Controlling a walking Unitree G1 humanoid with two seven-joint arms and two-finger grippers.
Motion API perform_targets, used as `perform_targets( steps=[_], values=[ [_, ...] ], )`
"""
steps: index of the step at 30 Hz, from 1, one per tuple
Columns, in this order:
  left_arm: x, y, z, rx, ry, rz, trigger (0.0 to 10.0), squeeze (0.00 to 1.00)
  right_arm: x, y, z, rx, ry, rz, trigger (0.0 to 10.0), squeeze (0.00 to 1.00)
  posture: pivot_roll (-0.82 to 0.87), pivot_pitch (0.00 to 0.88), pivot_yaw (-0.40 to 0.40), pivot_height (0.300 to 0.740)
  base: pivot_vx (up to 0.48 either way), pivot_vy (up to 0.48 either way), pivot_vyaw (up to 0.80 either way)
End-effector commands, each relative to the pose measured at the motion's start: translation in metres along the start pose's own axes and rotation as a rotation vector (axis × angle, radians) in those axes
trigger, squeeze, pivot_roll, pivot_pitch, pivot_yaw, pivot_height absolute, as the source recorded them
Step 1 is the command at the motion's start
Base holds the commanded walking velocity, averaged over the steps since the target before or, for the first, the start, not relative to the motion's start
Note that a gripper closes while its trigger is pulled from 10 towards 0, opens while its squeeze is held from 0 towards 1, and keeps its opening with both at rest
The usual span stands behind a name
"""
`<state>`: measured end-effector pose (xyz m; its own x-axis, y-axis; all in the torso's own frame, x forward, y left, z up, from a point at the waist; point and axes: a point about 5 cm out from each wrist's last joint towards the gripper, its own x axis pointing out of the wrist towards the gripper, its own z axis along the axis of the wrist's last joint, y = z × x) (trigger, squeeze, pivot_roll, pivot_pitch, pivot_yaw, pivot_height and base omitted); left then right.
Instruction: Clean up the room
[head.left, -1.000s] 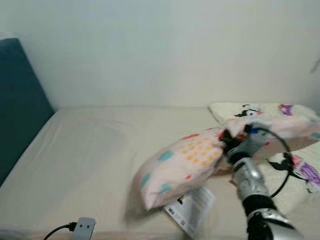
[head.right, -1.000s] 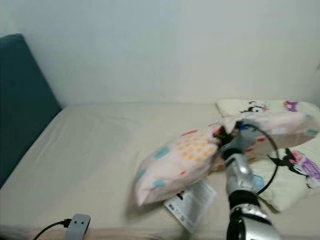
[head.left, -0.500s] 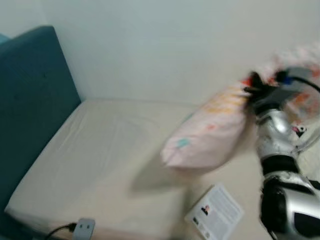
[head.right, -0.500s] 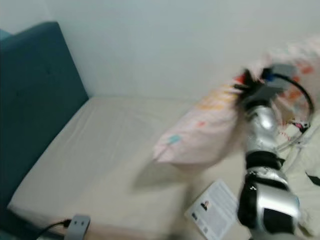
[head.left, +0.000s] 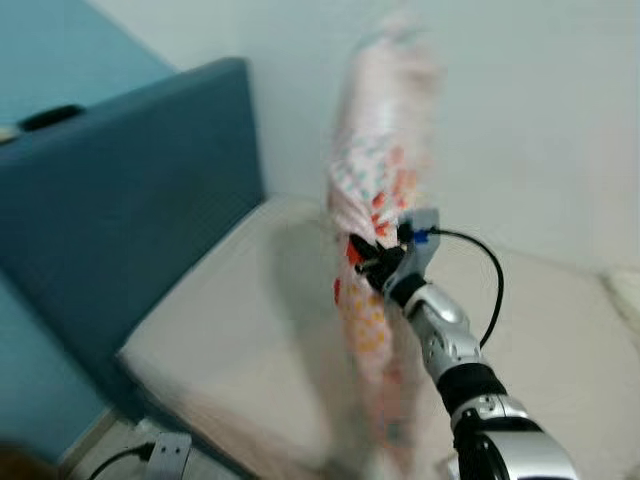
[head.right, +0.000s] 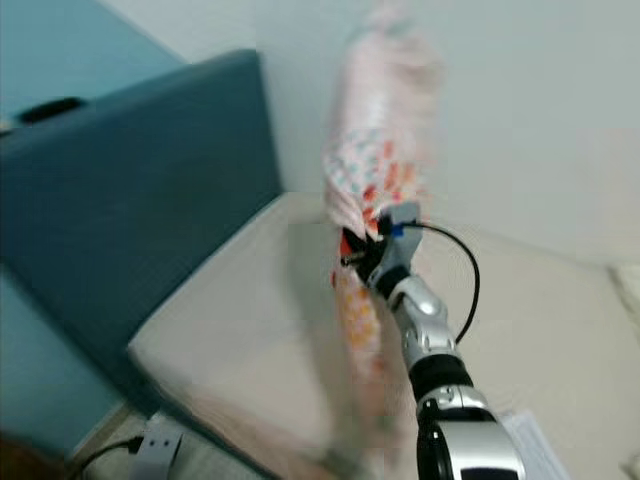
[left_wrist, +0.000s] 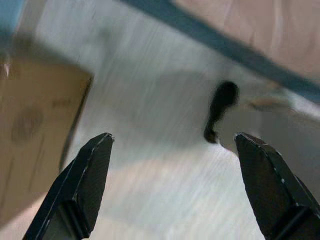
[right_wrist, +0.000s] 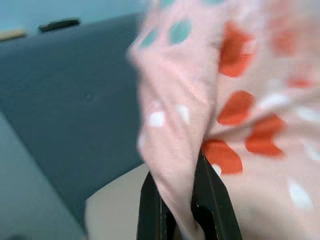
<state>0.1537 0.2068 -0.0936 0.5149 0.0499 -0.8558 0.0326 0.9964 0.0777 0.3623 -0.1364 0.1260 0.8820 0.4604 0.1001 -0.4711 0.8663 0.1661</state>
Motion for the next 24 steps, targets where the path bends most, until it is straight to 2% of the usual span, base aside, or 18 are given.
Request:
perform_targets(
  steps=[1,4,8,13,14,18,24],
  values=[
    [0.0,0.001,0.003,0.012,-0.006,0.001,10.0,0.0,-0.001,-0.002,0.009,0.031,-0.063,-0.025,10.0,0.0,0.11,0.0,-0.041,0.722,0.0,0.0,0.72],
    [0.0,0.002,0.003,0.013,-0.005,0.001,10.0,0.0,-0.001,-0.004,0.009,0.042,-0.07,-0.035,10.0,0.0,0.11,0.0,-0.039,0.722,0.0,0.0,0.72],
    [0.001,0.0,0.005,0.018,-0.007,-0.006,10.0,0.0,-0.006,-0.018,0.018,0.149,-0.163,-0.128,10.0,0.0,0.11,0.0,-0.04,0.722,0.0,0.0,0.72],
    [0.001,-0.002,0.006,0.022,-0.009,-0.012,10.0,0.0,-0.009,-0.028,0.025,0.214,-0.221,-0.181,10.0,0.0,0.11,0.0,-0.04,0.722,0.0,0.0,0.72],
    [0.001,-0.002,0.006,0.024,-0.009,-0.015,10.0,0.0,-0.012,-0.035,0.03,0.241,-0.25,-0.223,10.0,0.0,0.11,0.0,-0.042,0.722,0.0,0.0,0.72],
    [0.001,-0.003,0.006,0.026,-0.008,-0.018,10.0,0.0,-0.017,-0.045,0.034,0.271,-0.277,-0.277,10.0,0.0,0.11,0.0,-0.045,0.722,0.0,0.0,0.72],
    [0.001,-0.003,0.006,0.027,-0.007,-0.019,10.0,0.0,-0.018,-0.048,0.035,0.273,-0.281,-0.291,10.0,0.0,0.11,0.0,-0.045,0.722,0.0,0.0,0.72]
  ],
)
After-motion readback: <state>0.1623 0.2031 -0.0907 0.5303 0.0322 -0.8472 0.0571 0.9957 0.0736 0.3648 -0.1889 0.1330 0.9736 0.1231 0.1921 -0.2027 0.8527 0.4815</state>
